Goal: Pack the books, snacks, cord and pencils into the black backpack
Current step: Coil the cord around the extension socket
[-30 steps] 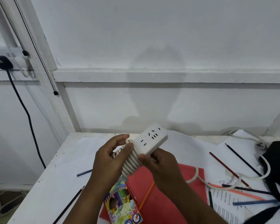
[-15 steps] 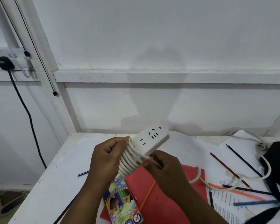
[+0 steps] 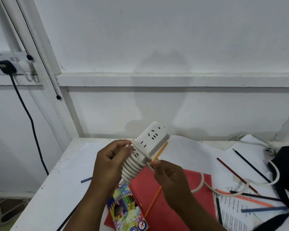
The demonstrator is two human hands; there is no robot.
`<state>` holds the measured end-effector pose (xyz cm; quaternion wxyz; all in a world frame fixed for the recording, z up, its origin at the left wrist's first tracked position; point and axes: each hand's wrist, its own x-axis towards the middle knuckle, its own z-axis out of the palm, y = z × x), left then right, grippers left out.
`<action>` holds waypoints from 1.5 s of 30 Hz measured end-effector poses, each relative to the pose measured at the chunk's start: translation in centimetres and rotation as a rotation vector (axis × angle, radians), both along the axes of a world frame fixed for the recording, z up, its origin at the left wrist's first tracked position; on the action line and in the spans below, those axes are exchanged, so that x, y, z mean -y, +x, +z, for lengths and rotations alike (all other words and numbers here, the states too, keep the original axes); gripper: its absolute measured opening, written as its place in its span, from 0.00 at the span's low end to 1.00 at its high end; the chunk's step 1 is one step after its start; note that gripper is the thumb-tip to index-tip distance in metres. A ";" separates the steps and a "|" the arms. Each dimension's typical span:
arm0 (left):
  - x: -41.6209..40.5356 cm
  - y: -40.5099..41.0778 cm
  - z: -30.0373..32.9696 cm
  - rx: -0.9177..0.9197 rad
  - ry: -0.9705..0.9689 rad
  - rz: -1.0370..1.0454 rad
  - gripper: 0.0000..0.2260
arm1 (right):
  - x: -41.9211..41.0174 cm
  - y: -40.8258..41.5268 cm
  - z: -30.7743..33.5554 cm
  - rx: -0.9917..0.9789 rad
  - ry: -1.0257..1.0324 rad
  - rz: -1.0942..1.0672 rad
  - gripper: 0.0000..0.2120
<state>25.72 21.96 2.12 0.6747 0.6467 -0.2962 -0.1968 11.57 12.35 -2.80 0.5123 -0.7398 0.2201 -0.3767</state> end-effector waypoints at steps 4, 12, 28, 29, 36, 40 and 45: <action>-0.1 -0.4 -0.2 -0.032 0.001 0.002 0.04 | 0.5 0.3 0.3 -0.106 0.039 -0.042 0.38; -0.1 -0.3 -0.5 0.013 0.095 -0.014 0.17 | 1.1 -0.1 0.1 -0.171 0.136 0.033 0.15; -0.5 1.0 0.0 0.026 0.214 -0.371 0.16 | 0.3 -0.2 0.5 -0.113 -0.170 -0.230 0.10; -0.4 1.0 -0.1 0.036 0.200 -0.371 0.15 | 0.3 -0.2 0.6 -0.103 -0.184 -0.238 0.09; 0.1 -0.4 -1.0 0.007 0.126 -0.323 0.21 | 0.3 -0.2 0.6 -0.068 -0.259 -0.297 0.08; 0.2 -0.7 -0.8 -0.015 0.057 -0.291 0.17 | 0.3 -0.3 0.6 -0.062 -0.274 -0.280 0.05; 0.2 -0.1 -0.9 0.059 0.076 -0.194 0.18 | 0.2 -0.3 1.0 -0.048 -0.327 -0.221 0.09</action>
